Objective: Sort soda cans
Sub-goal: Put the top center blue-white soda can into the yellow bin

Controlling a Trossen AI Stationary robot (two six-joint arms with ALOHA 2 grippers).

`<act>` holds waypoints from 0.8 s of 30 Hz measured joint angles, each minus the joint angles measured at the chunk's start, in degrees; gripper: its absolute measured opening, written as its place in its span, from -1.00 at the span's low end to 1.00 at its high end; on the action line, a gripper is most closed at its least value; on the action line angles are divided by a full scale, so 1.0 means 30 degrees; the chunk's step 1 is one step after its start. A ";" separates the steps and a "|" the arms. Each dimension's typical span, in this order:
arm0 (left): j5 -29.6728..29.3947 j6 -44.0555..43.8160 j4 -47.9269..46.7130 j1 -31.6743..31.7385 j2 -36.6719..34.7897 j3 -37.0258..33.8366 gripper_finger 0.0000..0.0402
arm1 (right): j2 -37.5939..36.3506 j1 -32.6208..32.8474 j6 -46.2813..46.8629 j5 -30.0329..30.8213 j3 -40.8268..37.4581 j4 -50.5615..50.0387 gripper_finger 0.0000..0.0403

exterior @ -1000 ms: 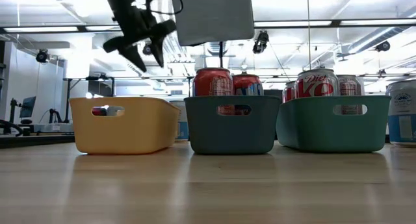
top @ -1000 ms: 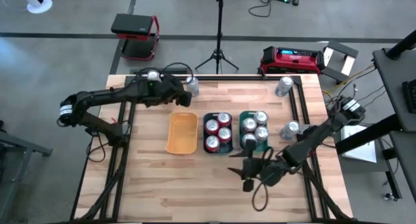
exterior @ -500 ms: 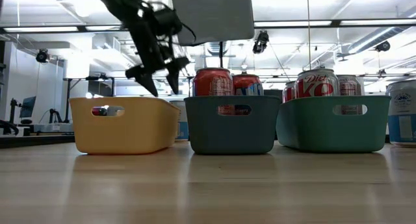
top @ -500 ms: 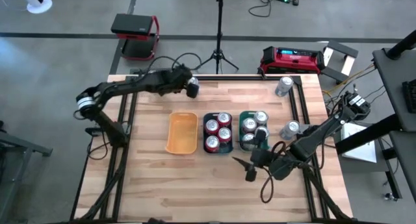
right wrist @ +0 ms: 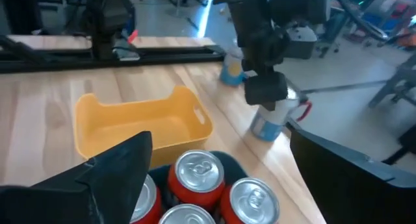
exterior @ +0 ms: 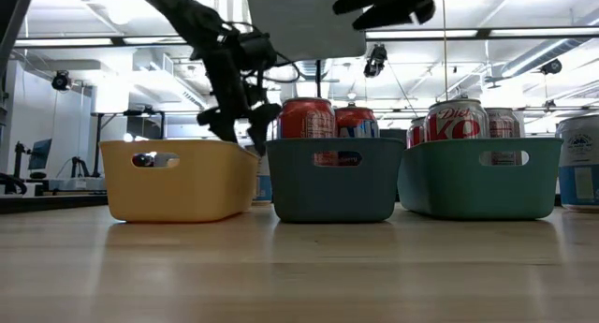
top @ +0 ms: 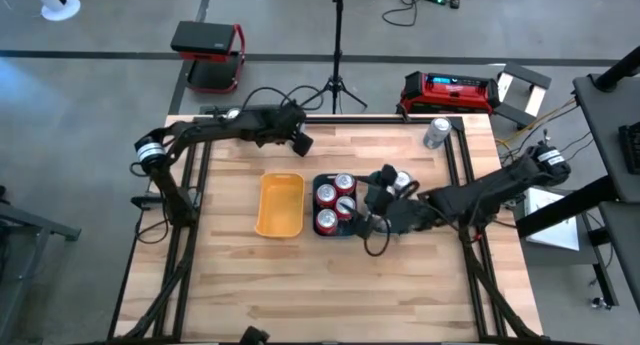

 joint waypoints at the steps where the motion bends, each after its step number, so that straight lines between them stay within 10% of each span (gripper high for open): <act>1: -0.0009 0.0000 0.0773 0.0000 0.0012 -0.0345 0.66 | 0.0098 -0.0191 -0.0139 -0.0180 0.0000 -0.0026 0.80; 24: 0.1884 0.0631 0.8041 0.1146 0.2136 -0.1910 0.66 | 0.0484 -0.2937 -0.2227 -0.2164 0.0076 0.1013 0.81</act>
